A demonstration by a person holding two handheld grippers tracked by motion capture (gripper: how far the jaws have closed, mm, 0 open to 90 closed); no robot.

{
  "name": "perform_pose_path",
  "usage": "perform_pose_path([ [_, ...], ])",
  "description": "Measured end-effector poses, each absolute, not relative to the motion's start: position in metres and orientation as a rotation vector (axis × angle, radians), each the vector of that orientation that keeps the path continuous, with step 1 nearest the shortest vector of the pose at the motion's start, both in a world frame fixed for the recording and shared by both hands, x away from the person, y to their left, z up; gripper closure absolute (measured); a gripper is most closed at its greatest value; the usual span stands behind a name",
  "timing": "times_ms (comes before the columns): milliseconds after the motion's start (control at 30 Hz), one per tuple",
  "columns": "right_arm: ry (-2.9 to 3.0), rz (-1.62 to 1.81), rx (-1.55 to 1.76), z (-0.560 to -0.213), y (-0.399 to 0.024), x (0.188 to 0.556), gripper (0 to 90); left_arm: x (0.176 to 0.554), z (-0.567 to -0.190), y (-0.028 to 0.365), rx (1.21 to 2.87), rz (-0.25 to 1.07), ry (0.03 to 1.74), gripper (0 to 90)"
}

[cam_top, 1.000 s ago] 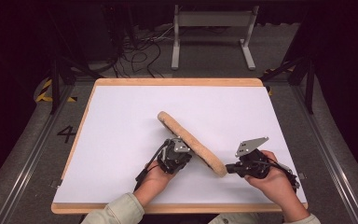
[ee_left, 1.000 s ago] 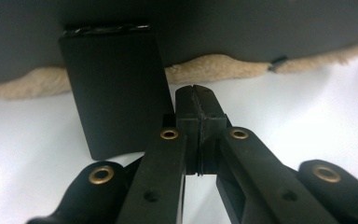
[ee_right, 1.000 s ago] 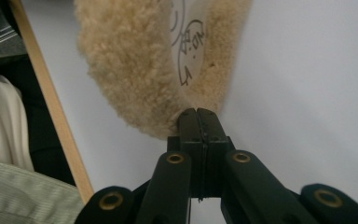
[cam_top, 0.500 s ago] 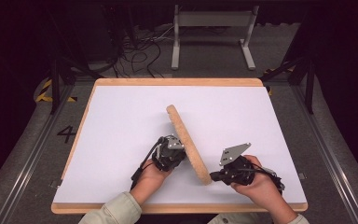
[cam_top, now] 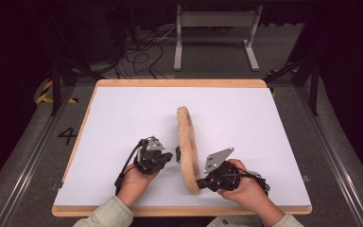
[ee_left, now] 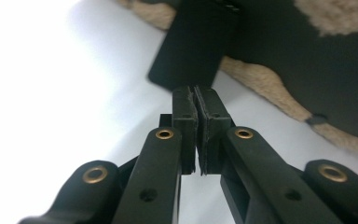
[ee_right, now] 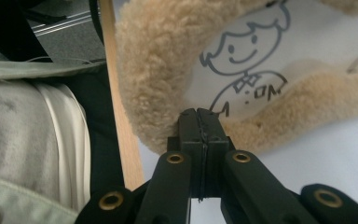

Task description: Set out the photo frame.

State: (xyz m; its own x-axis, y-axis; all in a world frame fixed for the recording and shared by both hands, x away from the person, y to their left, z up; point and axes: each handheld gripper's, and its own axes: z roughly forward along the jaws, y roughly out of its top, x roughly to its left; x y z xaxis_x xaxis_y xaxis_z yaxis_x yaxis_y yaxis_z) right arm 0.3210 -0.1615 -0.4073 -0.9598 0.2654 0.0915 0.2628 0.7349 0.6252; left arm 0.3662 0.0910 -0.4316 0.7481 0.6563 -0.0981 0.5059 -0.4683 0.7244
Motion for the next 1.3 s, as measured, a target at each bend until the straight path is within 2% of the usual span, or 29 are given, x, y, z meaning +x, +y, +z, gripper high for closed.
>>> perform_pose_path([
  [567,2.927,1.125,0.361,-0.415,-0.116,0.322,90.0,0.334,-0.429,0.14,2.088,0.179,0.907,77.1],
  [900,2.887,1.155,0.371,-0.424,-0.091,0.324,90.0,0.319,-0.429,0.164,2.05,0.178,0.945,67.1],
  [967,2.881,1.158,0.377,-0.426,-0.089,0.325,90.0,0.317,-0.428,0.168,2.034,0.162,0.956,62.6],
  [1133,2.865,1.151,0.388,-0.428,-0.088,0.327,90.0,0.309,-0.425,0.17,2.025,0.1,0.936,42.9],
  [1300,2.841,1.171,0.434,-0.422,-0.102,0.332,90.0,0.299,-0.421,0.167,2.052,0.105,0.887,36.4],
])
